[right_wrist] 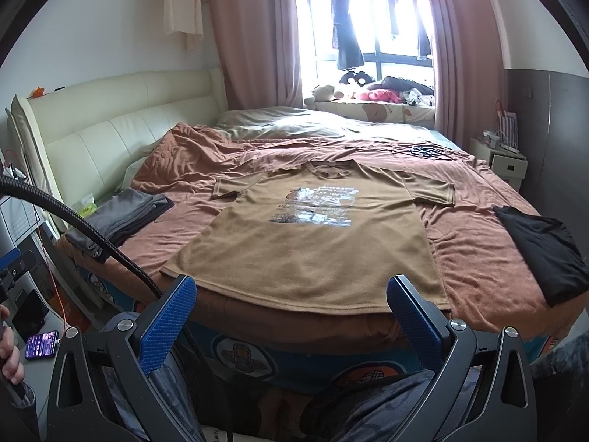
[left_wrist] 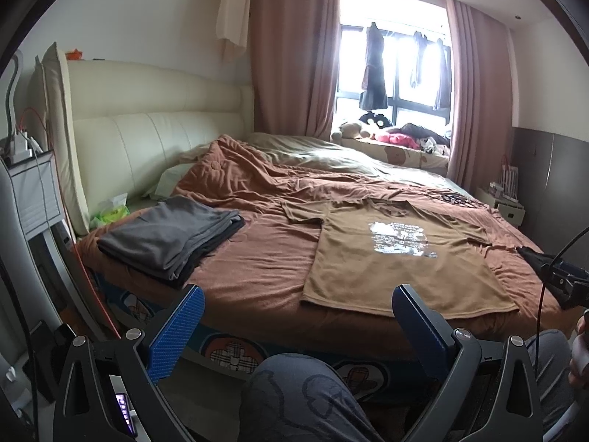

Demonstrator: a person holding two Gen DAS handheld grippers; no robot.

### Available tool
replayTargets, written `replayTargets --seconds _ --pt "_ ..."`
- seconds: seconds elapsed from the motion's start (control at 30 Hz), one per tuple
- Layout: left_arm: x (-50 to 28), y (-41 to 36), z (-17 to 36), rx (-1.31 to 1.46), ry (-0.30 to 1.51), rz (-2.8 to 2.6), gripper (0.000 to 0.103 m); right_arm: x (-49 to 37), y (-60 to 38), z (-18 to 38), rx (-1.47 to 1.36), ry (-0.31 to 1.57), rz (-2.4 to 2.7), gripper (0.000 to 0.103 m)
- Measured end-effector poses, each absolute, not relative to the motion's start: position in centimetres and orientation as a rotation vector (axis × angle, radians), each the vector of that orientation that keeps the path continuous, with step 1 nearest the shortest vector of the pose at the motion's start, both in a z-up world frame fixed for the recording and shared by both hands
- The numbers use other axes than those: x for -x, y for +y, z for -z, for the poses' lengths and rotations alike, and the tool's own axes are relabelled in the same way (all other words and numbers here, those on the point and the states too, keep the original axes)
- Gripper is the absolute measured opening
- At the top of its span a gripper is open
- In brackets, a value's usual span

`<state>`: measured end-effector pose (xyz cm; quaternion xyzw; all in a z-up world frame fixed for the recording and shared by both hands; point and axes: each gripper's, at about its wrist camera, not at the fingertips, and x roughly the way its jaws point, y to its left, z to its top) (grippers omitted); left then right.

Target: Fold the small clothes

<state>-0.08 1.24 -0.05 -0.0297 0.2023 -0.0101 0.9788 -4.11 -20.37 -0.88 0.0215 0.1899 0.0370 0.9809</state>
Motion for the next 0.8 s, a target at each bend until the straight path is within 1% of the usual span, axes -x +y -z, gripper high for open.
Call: replayTargets --seconds 0.8 --pt "0.30 1.65 -0.31 0.064 0.392 0.027 0.103 3.57 -19.61 0.74 -0.021 0.376 -0.084 0.103"
